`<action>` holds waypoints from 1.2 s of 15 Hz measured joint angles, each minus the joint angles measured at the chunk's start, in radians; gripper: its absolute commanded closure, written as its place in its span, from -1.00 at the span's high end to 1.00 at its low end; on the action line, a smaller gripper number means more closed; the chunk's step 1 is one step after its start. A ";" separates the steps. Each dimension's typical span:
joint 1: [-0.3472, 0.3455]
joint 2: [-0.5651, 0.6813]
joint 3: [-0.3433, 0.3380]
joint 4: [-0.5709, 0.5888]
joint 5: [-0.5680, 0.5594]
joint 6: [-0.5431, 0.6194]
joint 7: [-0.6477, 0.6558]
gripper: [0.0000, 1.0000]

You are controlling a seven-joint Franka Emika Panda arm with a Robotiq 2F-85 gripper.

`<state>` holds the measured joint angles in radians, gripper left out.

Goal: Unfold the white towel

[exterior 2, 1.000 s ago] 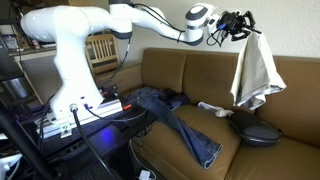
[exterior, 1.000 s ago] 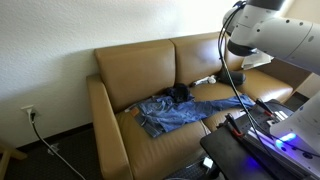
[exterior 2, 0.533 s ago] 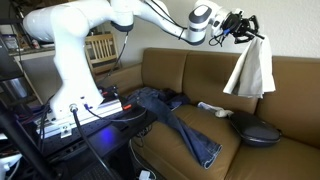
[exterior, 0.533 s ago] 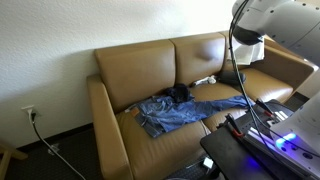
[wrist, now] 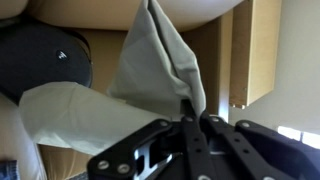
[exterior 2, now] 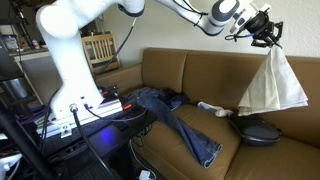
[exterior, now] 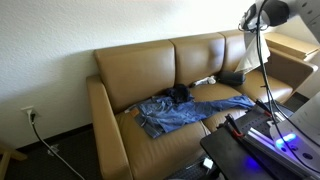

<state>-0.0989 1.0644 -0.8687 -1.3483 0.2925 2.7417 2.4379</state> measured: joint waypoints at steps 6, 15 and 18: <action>-0.022 -0.010 0.096 0.116 -0.048 -0.121 -0.004 -0.97; 0.111 0.370 -0.290 0.116 0.380 -0.017 0.158 -0.97; 0.176 0.459 -0.401 0.061 0.497 -0.084 0.168 -0.45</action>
<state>0.0767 1.5234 -1.2698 -1.2871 0.7894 2.6581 2.6057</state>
